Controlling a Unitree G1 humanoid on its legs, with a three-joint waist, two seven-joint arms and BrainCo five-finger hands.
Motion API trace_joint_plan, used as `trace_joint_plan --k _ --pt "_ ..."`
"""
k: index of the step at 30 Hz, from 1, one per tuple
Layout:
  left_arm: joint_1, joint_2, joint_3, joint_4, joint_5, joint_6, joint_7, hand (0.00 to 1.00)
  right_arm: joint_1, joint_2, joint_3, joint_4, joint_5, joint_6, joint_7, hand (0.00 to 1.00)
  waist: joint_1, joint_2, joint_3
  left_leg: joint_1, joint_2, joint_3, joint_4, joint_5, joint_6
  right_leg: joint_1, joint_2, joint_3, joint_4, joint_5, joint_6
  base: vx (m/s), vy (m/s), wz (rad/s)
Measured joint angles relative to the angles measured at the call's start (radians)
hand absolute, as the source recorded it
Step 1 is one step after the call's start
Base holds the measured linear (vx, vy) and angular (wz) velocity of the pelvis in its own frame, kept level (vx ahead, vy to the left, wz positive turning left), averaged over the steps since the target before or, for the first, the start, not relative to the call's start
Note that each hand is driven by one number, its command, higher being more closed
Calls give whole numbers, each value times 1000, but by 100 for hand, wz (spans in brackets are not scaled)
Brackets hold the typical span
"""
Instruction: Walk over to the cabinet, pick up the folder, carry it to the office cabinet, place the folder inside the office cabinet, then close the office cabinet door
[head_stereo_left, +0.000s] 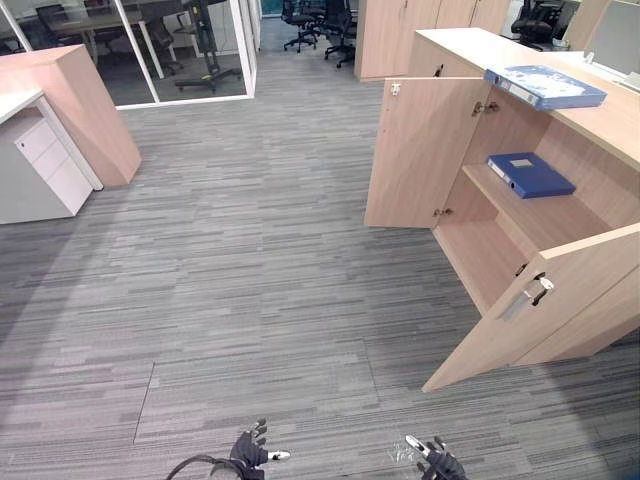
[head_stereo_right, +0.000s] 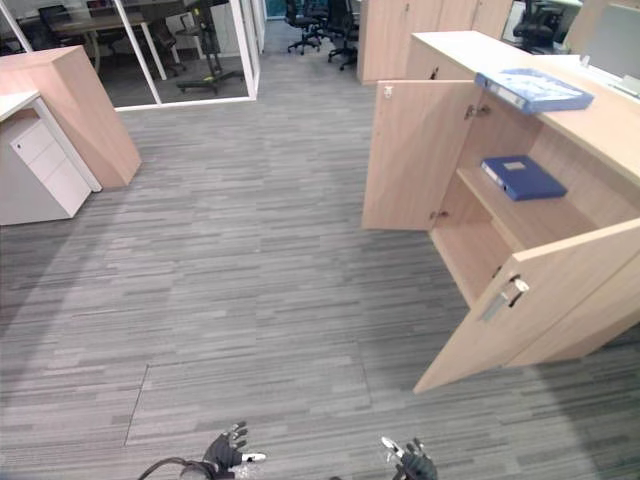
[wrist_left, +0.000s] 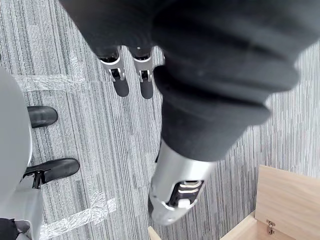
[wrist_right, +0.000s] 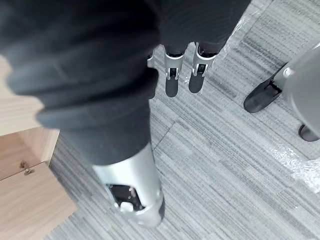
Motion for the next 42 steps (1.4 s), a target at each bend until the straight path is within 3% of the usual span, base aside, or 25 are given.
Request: trace_joint_plan --k 6,11,18,19,24,28,42 --pt "0 -1 25 22 -49 -16 19 0 2 3 -25 30 1 11 -4 0 0 -9 3 14 -3 -3 -13 3 3 11 -3 -5 0 -4 5 -3 8 1" --pt "1 0 36 26 -90 -17 19 0 2 4 -26 48 114 10 -4 0 1 -14 3 15 -5 -6 -16 5 5 10 -5 -8 -1 -6 7 -5 8 2" --pt "2 2 37 28 -112 -19 20 0 0 6 -26 66 139 10 -11 0 1 -21 3 21 -6 -5 -29 11 7 10 -5 -8 0 -6 8 -4 8 0" --pt "1 4 41 29 -58 -24 52 0 -1 6 -28 67 -42 19 -21 0 1 -28 5 29 -7 -6 -34 12 7 13 -6 -8 -1 -8 11 -33 52 0" --pt "1 5 41 28 -55 -24 56 0 0 12 -55 67 -43 20 -23 0 2 -29 6 29 -7 -9 -34 12 7 12 -7 -12 -1 -11 12 -8 13 2" --pt "1 10 46 28 -40 -23 57 0 -4 17 -67 67 -189 28 -32 0 3 -37 10 28 -9 -24 -34 14 9 16 -10 -28 1 -11 12 2 8 11" --pt "18 -1 181 58 -84 -11 57 0 -7 26 -96 68 -200 30 -32 0 8 -45 14 31 -18 -35 -34 18 12 28 -20 -41 5 -13 14 -4 18 3"
